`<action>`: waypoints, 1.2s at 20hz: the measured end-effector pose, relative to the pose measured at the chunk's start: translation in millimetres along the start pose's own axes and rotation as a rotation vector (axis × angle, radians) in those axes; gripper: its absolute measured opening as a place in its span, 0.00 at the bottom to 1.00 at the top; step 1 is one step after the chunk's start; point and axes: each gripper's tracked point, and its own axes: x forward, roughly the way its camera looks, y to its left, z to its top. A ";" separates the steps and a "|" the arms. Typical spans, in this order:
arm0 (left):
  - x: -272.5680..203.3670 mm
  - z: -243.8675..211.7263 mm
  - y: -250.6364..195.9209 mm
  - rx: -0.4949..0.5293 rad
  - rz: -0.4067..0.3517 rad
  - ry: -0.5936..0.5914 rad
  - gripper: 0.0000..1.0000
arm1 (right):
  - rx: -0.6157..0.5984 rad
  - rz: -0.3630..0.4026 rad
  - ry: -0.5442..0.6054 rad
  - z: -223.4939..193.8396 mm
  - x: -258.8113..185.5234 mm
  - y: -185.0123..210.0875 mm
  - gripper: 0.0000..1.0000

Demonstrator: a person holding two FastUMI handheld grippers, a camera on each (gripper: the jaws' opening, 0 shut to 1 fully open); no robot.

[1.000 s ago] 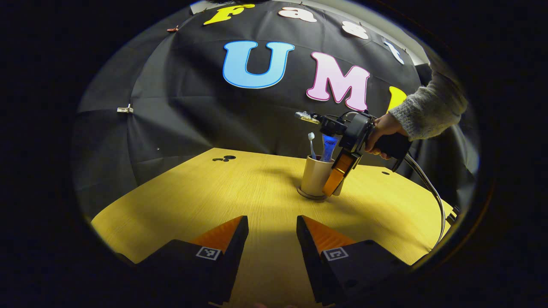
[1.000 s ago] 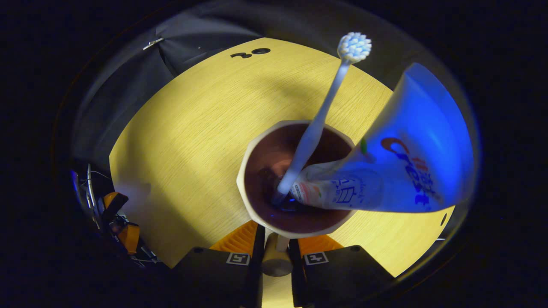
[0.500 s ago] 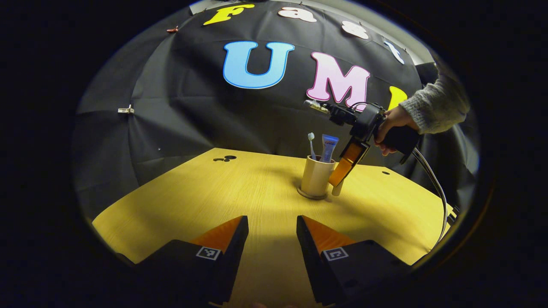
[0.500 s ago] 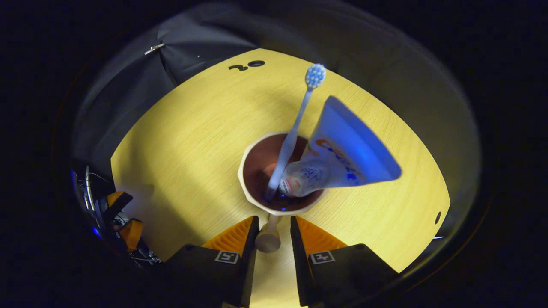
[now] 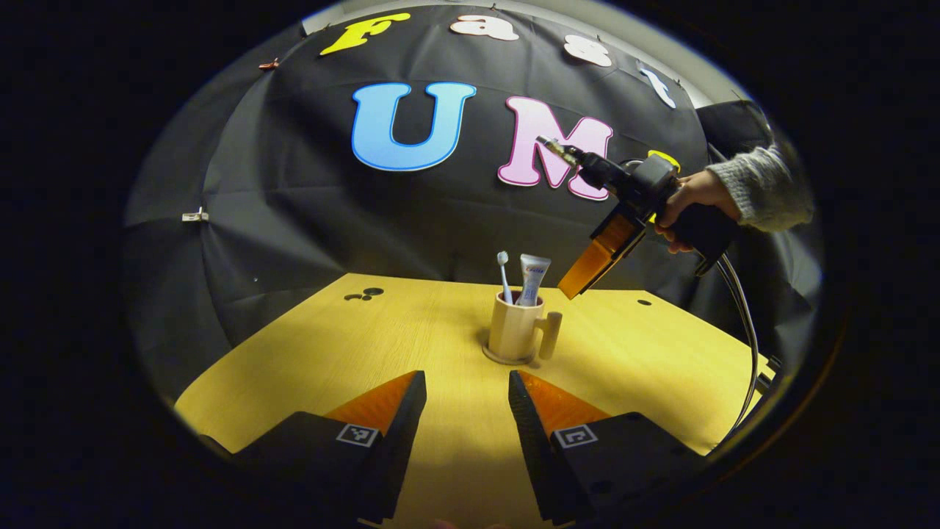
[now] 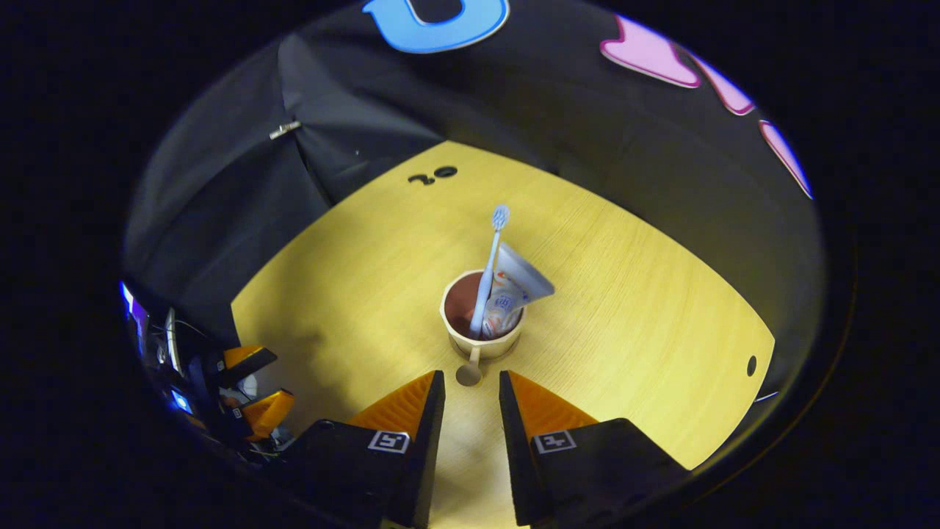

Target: Put the toothbrush and toothpaste on the desktop into the cup, then pick up the cup and place it on the coaster on the desktop.

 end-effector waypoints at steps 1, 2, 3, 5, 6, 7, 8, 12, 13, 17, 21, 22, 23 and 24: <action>-0.5 8.3 -3.6 0.003 -0.003 -0.001 0.72 | 0.019 0.003 -0.039 5.4 -12.8 -0.7 0.46; -1.0 18.2 -8.1 0.005 -0.007 -0.004 0.72 | 0.038 0.009 -0.073 9.4 -25.8 -1.0 0.43; -1.8 26.9 -12.9 0.006 -0.010 -0.005 0.72 | 0.060 0.011 -0.114 12.6 -40.6 -2.8 0.41; -2.8 47.2 -22.6 0.006 -0.016 -0.008 0.72 | 0.096 0.006 -0.194 18.5 -67.7 -8.3 0.43; -3.6 58.9 -28.1 0.006 -0.019 -0.012 0.72 | 0.099 -0.006 -0.232 19.1 -80.5 -12.9 0.34; -4.8 69.9 -33.3 0.008 -0.023 -0.017 0.72 | 0.097 -0.017 -0.270 18.5 -97.0 -16.6 0.43; -5.9 80.3 -37.5 0.012 -0.023 -0.016 0.72 | 0.096 -0.027 -0.304 17.1 -113.1 -19.6 0.43; -9.9 121.9 -56.3 0.044 -0.027 -0.031 0.72 | 0.123 -0.026 -0.445 13.2 -163.4 -10.1 0.44; -10.8 130.2 -61.7 0.051 -0.035 -0.033 0.72 | 0.137 -0.032 -0.464 11.6 -169.9 -3.5 0.35; -17.4 157.6 -86.4 0.087 -0.052 -0.031 0.72 | 0.153 -0.110 -0.576 20.5 -211.1 -10.2 0.46; -23.5 180.5 -110.6 0.089 -0.083 -0.046 0.72 | 0.178 -0.157 -0.665 18.1 -243.0 -15.8 0.46; -24.3 185.8 -115.6 0.087 -0.090 -0.047 0.72 | 0.181 -0.165 -0.685 17.0 -250.8 -18.2 0.46; -25.2 189.8 -119.7 0.087 -0.098 -0.052 0.72 | 0.188 -0.176 -0.703 15.3 -257.7 -19.2 0.47; -26.0 194.4 -124.2 0.090 -0.105 -0.055 0.72 | 0.194 -0.183 -0.719 13.6 -264.5 -20.0 0.47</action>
